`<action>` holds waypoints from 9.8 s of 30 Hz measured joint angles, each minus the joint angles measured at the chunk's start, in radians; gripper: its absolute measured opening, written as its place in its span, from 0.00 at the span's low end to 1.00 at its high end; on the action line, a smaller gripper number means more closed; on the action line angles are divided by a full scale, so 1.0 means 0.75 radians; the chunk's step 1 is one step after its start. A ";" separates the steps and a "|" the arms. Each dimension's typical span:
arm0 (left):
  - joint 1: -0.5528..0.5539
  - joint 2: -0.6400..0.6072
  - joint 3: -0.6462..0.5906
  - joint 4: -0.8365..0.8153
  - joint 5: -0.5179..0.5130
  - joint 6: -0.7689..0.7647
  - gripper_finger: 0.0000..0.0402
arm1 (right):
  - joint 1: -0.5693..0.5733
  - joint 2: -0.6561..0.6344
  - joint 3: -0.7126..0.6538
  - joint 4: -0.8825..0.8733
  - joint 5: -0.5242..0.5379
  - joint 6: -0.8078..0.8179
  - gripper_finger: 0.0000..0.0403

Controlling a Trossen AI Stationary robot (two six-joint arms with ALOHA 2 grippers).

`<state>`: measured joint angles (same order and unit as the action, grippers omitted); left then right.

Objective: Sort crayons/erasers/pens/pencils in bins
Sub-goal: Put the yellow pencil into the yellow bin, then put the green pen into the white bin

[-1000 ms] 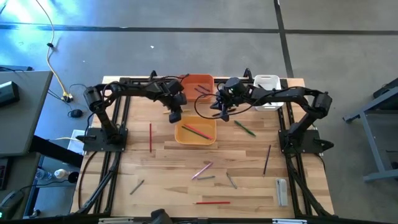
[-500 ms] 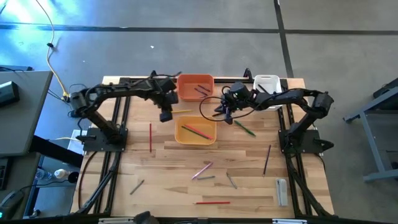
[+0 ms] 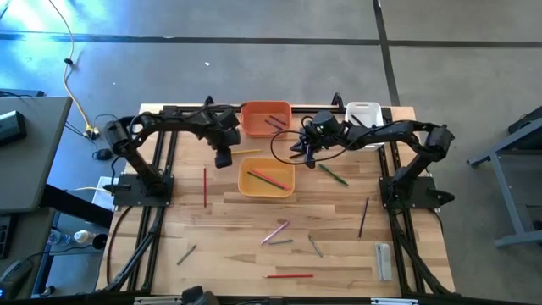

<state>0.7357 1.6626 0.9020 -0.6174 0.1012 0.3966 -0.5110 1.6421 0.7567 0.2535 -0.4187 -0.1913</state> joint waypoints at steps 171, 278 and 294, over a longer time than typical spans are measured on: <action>-1.538 -0.131 -0.383 0.698 -0.606 -1.219 0.38 | 1.088 0.330 0.104 0.084 0.756 0.447 0.00; -1.283 -0.806 -0.800 1.529 -0.832 -0.662 0.00 | 0.950 -0.395 0.057 -0.448 0.946 0.399 0.02; -1.257 -0.806 -0.928 1.812 -0.795 -0.711 0.00 | 1.344 -0.523 -0.028 -1.003 1.185 1.122 0.00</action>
<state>-0.2070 1.0584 0.2062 0.7414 -0.4950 -0.1369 0.4971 1.2495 0.7358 -0.4986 0.4700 0.6504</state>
